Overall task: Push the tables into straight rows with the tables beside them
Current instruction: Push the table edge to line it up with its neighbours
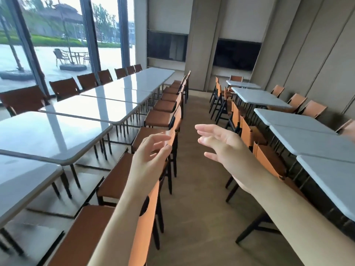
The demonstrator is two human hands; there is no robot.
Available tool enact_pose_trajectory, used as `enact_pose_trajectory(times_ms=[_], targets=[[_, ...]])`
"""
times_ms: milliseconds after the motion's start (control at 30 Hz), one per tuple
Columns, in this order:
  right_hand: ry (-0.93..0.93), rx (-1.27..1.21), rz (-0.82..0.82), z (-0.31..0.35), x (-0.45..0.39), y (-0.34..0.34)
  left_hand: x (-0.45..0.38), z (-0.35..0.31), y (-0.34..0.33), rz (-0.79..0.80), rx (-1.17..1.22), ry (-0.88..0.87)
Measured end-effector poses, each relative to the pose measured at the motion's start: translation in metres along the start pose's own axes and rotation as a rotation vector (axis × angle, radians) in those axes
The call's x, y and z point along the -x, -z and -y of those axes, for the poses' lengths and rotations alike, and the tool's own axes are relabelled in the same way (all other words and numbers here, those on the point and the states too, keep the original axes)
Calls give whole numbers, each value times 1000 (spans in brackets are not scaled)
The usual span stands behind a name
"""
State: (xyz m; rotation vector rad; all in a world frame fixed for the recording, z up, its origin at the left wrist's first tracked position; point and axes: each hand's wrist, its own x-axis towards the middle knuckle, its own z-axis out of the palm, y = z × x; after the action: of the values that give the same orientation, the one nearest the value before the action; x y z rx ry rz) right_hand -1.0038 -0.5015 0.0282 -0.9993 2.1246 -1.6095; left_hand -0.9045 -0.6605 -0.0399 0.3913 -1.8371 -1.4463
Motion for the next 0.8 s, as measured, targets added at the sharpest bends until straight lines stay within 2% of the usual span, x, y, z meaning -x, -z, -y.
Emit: enact_pose_trajectory(times_ms=[267,633,800], targets=[[34,-49,44,-25,-114,40,-89,7,-46,-75,84,59],[41,-125,132,-84,-218,63,-169,46,-90,-20,-72,73],[60,-140,144,-101,-273,98,-213,55,-126,-108,-92,23]])
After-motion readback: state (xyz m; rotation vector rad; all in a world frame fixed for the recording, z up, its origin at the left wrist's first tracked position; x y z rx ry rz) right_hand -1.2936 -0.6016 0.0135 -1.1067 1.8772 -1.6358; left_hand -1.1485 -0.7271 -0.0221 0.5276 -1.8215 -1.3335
